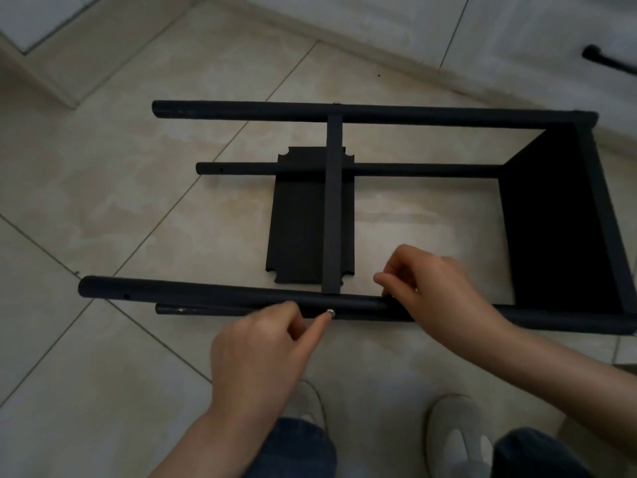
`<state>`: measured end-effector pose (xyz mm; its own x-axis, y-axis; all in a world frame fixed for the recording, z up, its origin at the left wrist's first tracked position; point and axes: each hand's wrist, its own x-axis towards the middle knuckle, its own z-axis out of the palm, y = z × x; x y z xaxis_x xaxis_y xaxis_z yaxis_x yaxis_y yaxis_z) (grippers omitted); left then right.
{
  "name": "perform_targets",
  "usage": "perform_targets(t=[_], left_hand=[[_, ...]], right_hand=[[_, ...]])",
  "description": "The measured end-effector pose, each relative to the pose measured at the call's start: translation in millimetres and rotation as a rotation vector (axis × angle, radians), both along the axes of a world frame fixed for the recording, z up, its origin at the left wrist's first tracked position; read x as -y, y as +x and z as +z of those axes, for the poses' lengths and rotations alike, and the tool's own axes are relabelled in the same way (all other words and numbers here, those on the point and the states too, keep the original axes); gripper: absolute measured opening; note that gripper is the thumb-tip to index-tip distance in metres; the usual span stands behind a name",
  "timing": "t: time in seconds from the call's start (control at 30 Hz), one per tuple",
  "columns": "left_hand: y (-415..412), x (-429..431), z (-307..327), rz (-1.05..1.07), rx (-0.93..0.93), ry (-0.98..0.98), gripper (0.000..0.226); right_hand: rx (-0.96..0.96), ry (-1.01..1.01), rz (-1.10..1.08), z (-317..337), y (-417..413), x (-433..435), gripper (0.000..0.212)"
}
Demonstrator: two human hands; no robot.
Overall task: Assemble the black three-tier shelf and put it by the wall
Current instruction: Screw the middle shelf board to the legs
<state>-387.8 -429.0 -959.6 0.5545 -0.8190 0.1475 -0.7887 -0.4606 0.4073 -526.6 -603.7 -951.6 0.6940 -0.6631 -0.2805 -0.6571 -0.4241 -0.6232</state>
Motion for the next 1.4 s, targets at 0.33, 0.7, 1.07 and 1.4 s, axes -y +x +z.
perform_targets(t=[0.33, 0.7, 1.07, 1.4], left_hand=[[26.2, 20.7, 8.8, -0.273, 0.074, 0.334, 0.059], [30.4, 18.2, 4.1, -0.308, 0.033, 0.249, 0.053], [24.8, 4.6, 5.4, -0.351, 0.014, 0.228, 0.049], [23.4, 5.4, 10.8, -0.366, 0.033, 0.254, 0.047]], right_hand=[[-0.016, -0.503, 0.793, 2.4, 40.5, 18.8, 0.082], [-0.091, -0.210, 0.929, 20.4, 67.0, 39.4, 0.033], [-0.146, -0.128, 0.997, 21.3, 68.1, 27.7, 0.027], [-0.136, -0.081, 0.973, 19.9, 67.8, 27.0, 0.021]])
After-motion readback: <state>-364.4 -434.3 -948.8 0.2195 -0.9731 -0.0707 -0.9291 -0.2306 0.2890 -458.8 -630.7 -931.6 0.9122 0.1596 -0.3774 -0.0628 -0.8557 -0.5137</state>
